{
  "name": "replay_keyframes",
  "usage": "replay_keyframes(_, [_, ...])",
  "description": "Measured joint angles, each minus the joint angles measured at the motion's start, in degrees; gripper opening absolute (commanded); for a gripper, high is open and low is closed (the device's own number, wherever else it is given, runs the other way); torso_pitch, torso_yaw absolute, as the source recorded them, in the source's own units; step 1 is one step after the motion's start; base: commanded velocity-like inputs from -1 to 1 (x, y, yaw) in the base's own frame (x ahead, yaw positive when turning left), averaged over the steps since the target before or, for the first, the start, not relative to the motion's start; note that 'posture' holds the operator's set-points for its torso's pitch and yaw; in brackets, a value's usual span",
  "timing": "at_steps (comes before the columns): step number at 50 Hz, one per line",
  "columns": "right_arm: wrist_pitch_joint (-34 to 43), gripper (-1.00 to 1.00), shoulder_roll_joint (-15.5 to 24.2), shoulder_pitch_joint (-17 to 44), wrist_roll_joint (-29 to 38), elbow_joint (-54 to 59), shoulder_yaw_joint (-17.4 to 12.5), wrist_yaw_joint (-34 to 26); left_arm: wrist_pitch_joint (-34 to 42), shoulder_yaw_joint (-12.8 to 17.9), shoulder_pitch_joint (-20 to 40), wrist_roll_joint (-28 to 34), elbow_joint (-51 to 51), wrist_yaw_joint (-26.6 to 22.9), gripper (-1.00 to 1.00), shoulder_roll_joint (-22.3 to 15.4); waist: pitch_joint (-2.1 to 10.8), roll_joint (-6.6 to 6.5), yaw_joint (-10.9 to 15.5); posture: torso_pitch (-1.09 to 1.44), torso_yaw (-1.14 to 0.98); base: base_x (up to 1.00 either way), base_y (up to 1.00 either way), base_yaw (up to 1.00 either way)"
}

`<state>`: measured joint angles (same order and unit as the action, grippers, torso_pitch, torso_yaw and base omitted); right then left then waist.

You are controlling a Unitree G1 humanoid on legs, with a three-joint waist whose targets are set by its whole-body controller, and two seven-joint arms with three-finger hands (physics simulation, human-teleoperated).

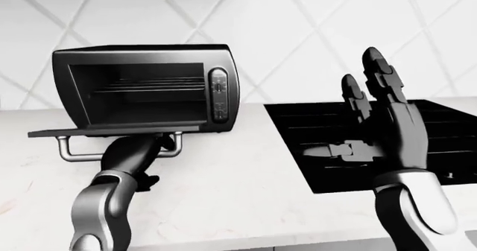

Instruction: Open the toaster oven door.

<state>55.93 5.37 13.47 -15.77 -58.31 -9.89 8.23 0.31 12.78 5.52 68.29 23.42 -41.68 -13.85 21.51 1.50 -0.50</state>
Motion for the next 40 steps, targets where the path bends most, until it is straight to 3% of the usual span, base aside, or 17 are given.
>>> replay_keyframes(15, [1.6,1.0,0.3,0.8,-1.1,-0.5,0.1,0.9,-2.2,2.8,-4.4,-3.4,15.4,-7.0,-0.11,2.5,0.55,-0.83,1.3,-0.55,0.0,0.0,0.0,0.0])
replay_keyframes(20, [0.9,1.0,0.1,0.3,-1.1,0.1,0.8,0.6,-2.5,4.2,-6.3,-5.0,19.8,-9.2,0.15,3.1,-0.25,-1.12,1.7,-0.55,0.0,0.0,0.0,0.0])
replay_keyframes(24, [-0.2,1.0,0.2,-0.2,-0.6,1.3,0.9,0.3,-2.0,5.9,-7.2,-4.6,21.7,-10.5,0.26,3.7,-0.22,-0.05,2.8,-0.55,0.0,0.0,0.0,0.0])
replay_keyframes(26, [0.0,1.0,0.1,-0.7,-0.2,1.7,0.3,0.4,-2.1,6.0,-8.3,-4.5,21.9,-11.1,0.33,4.3,-0.5,-0.34,2.7,-0.55,0.0,0.0,0.0,0.0])
replay_keyframes(29, [-0.2,1.0,0.0,-1.1,0.3,2.2,0.1,0.5,-2.7,5.9,-9.4,-4.5,22.6,-12.7,0.36,4.9,-0.39,0.01,2.8,-0.55,0.0,0.0,0.0,0.0])
replay_keyframes(34, [-1.0,1.0,-0.1,-0.6,0.0,0.8,0.7,0.0,-3.7,6.3,-9.7,-6.0,26.8,-13.8,0.4,5.4,0.9,0.25,2.7,-0.55,0.0,0.0,0.0,0.0])
replay_keyframes(40, [-0.5,1.0,-0.1,-0.6,-0.4,0.2,0.2,0.2,-5.4,9.3,-12.8,-8.4,29.9,-16.2,0.42,6.5,0.99,-0.14,2.4,-0.55,0.0,0.0,0.0,0.0])
